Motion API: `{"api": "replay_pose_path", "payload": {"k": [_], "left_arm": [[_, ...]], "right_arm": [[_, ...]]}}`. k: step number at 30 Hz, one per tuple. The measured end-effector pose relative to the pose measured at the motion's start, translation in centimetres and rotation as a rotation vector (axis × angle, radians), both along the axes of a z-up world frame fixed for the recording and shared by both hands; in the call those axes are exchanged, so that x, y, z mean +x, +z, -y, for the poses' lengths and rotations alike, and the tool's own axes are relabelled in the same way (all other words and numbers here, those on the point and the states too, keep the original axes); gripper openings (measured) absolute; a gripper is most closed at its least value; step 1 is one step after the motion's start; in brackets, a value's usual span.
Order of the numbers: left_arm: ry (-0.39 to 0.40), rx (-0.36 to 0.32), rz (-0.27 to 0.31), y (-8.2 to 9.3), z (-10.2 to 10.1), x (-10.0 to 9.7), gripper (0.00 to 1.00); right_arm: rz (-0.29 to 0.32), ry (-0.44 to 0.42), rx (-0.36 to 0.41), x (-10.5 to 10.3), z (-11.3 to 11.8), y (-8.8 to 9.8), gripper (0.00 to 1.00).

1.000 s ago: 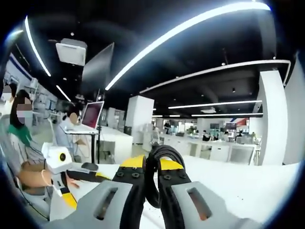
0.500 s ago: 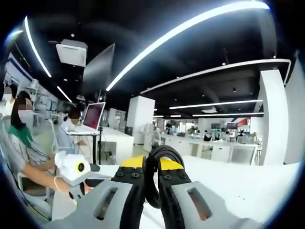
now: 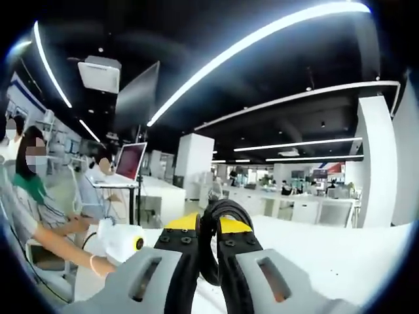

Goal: Straighten the power strip on the desk, plug the charger into it

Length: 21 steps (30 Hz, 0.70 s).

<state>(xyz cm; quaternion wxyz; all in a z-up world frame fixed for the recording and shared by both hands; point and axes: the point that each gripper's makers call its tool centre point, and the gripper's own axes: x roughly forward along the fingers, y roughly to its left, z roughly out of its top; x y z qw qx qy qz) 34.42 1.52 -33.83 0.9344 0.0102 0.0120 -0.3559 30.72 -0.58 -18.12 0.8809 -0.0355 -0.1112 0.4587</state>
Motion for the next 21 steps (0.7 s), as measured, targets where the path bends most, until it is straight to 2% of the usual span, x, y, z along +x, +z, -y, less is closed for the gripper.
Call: {"api": "replay_pose_path", "payload": {"k": [9, 14, 18, 21], "left_arm": [[-0.002, -0.008, 0.009, 0.6, 1.6, 1.1, 0.87], [-0.009, 0.012, 0.005, 0.7, 2.5, 1.4, 0.87], [-0.006, 0.020, 0.025, 1.2, 2.9, 1.9, 0.86], [-0.007, 0.022, 0.021, 1.2, 3.2, 2.2, 0.83]], "right_arm": [[-0.002, 0.010, -0.002, -0.4, -0.5, 0.1, 0.06], [-0.001, 0.019, 0.006, -0.5, -0.8, 0.2, 0.06], [-0.003, 0.026, 0.012, -0.6, -1.1, 0.3, 0.06], [-0.001, 0.028, 0.013, -0.7, -1.2, 0.3, 0.06]]}}
